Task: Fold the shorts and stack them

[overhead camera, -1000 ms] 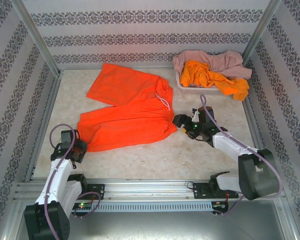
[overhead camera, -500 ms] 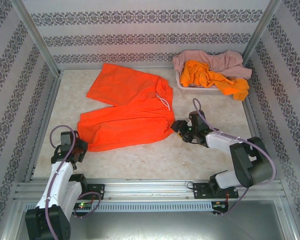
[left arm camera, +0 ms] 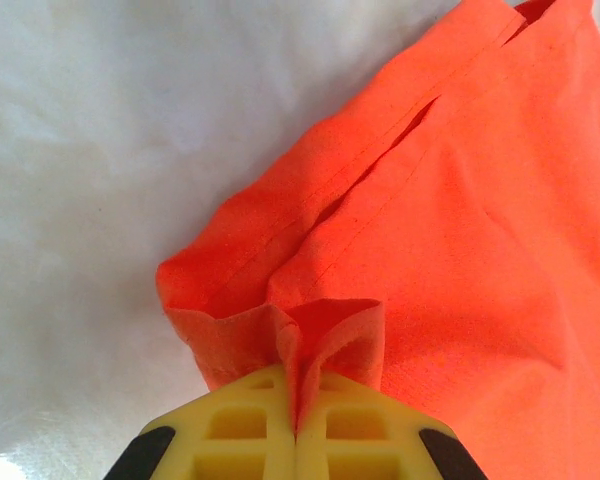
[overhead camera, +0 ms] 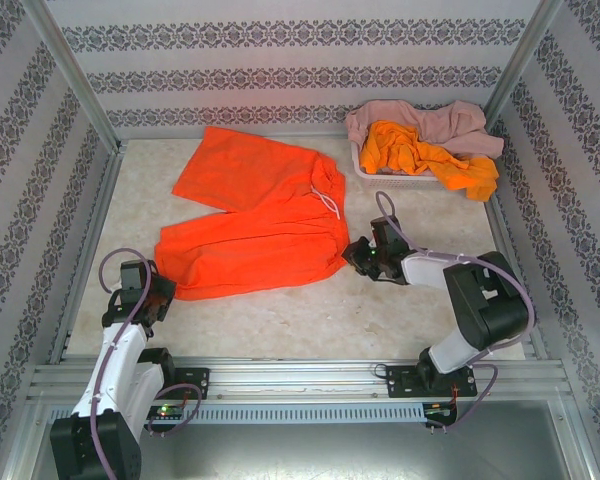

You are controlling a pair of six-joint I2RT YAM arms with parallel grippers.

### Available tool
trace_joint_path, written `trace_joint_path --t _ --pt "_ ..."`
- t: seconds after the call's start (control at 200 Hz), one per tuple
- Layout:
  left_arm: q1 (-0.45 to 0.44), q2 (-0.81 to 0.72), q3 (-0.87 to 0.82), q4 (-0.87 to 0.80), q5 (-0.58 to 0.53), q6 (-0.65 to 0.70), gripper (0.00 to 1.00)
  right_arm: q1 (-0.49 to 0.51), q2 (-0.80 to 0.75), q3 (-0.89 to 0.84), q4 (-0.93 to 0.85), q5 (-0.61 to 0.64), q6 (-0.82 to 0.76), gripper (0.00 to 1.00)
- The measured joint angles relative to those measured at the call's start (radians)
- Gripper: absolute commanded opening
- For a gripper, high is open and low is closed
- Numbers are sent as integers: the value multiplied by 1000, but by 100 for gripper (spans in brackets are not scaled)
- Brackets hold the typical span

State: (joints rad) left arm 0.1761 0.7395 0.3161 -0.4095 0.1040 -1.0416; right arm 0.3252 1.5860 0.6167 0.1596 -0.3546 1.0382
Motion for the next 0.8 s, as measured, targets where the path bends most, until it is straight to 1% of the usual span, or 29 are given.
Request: trace_joint_path --t 0.05,0.19,0.295,0.61,0.799 --pt "0 0 0 0 0 6 0 0 9 10 0 0 6 0" --pt "0 0 19 -18 -4 36 0 0 10 25 -2 -1 3 0" --pt "0 -3 103 -65 -12 80 0 -2 -29 35 -32 -2 -1 0" --pt "0 -60 476 -169 -42 217 0 -21 -313 172 -154 -20 -55 0" --pt "0 -74 649 -288 -45 266 0 -19 -463 187 -247 -31 -70 0"
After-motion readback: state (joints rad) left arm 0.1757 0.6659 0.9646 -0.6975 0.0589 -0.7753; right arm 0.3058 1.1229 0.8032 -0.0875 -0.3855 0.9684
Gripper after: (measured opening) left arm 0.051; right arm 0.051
